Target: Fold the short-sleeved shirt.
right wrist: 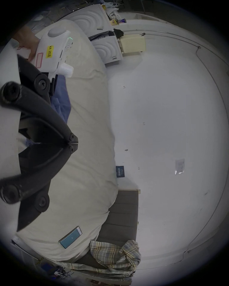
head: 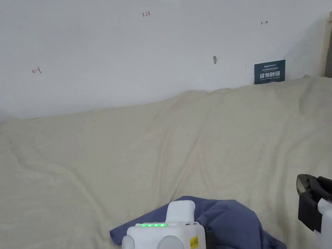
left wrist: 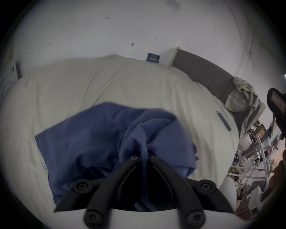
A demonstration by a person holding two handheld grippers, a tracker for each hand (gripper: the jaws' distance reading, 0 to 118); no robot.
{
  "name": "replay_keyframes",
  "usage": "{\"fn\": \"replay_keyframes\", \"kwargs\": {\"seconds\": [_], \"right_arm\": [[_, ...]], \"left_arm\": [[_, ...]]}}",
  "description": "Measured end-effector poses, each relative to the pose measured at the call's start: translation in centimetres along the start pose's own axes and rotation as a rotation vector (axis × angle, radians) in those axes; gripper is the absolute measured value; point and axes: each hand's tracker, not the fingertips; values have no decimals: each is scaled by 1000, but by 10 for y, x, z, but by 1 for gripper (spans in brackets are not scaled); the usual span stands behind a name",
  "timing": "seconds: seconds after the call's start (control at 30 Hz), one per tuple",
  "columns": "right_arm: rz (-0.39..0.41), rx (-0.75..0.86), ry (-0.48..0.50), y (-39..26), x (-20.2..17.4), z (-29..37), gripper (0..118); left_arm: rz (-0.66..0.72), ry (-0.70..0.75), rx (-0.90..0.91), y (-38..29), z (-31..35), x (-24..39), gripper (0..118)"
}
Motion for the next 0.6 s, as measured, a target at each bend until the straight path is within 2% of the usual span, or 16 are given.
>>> {"fn": "replay_keyframes", "kwargs": {"seconds": [0.07, 0.1, 0.13, 0.17, 0.2, 0.23, 0.27, 0.37, 0.47, 0.5, 0.53, 0.57, 0.6], "right_arm": [[-11, -18, 0, -4, 3, -7, 0], [-22, -25, 4, -6, 4, -9, 0], [-33, -27, 12, -7, 2, -9, 0], [-38, -31, 18, -7, 1, -9, 0], [-36, -34, 25, -7, -1, -10, 0], [-29, -34, 29, -7, -2, -11, 0], [-19, -33, 31, -4, -11, -4, 0], [-5, -27, 50, -3, -20, -1, 0], [-5, -22, 84, -3, -26, 1, 0], [-1, -21, 91, -4, -30, 2, 0], [6, -22, 98, -3, -35, 4, 0], [16, -23, 110, -4, -38, 5, 0], [25, -25, 116, -5, -42, 6, 0]], "left_arm": [[8, -16, 1, -4, 6, -7, 6], [23, -43, 17, -3, 12, -11, 12], [49, -55, 29, -3, 16, -13, 30], [51, -46, 27, 0, 21, -14, 61], [52, -44, 30, 2, 27, -17, 104], [66, -50, 27, 1, 33, -19, 118], [69, -8, 89, -1, 48, -24, 116], [112, -49, 109, -1, 91, -39, 117], [121, 16, 164, -12, 123, -58, 117], [127, 74, 167, -20, 136, -68, 109], [127, 110, 183, -28, 149, -76, 93], [124, 146, 196, -36, 160, -83, 69], [119, 196, 205, -43, 162, -93, 27]]}}
